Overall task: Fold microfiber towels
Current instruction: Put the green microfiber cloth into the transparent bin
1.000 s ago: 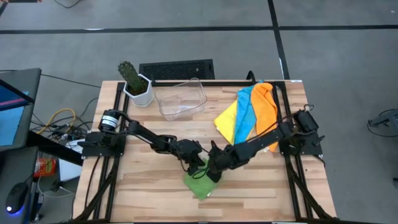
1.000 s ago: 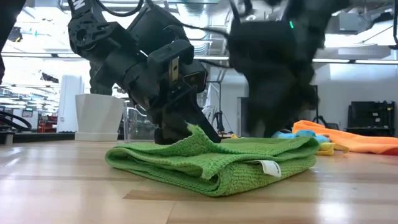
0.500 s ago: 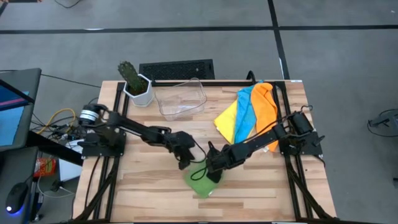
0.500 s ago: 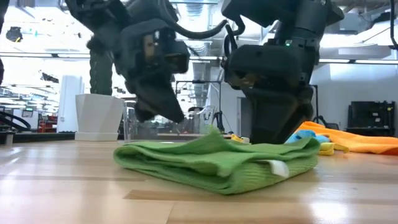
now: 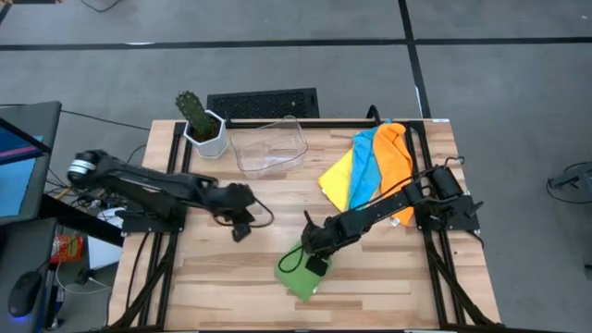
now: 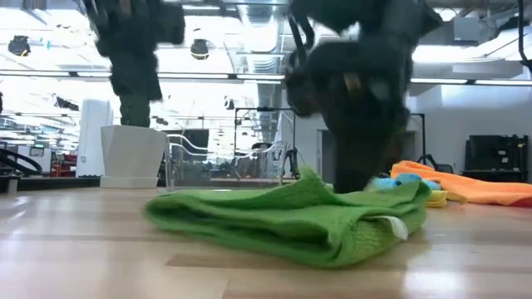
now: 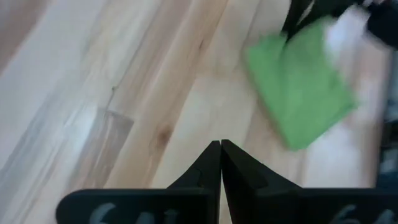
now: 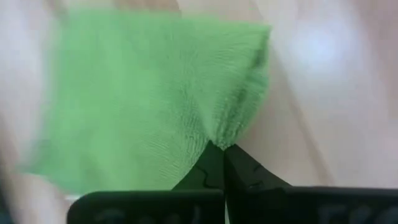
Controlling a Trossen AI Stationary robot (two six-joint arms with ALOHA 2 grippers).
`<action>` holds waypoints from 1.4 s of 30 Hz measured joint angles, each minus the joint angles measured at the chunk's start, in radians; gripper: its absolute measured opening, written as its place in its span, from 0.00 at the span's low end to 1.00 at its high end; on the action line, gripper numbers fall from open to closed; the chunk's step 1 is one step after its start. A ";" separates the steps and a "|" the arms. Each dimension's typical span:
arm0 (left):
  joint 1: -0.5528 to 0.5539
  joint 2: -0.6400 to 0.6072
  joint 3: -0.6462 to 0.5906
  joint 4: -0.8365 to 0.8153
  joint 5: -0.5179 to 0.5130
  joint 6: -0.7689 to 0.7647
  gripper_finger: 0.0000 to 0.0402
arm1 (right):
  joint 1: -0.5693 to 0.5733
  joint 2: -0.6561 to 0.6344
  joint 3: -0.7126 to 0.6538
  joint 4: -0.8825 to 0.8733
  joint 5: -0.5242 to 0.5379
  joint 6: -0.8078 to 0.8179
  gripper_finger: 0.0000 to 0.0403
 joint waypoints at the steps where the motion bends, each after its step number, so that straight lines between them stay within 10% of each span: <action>1: -0.009 -0.041 0.000 -0.005 -0.014 -0.022 0.01 | -0.014 -0.020 0.013 -0.001 -0.002 -0.022 0.03; 19: -0.108 -0.498 0.001 -0.221 -0.316 -0.212 0.01 | -0.405 -0.044 0.396 -0.004 -0.007 -0.288 0.03; 42: -0.110 -0.543 0.000 -0.333 -0.411 -0.211 0.01 | -0.614 0.052 0.519 0.138 -0.066 -0.326 0.03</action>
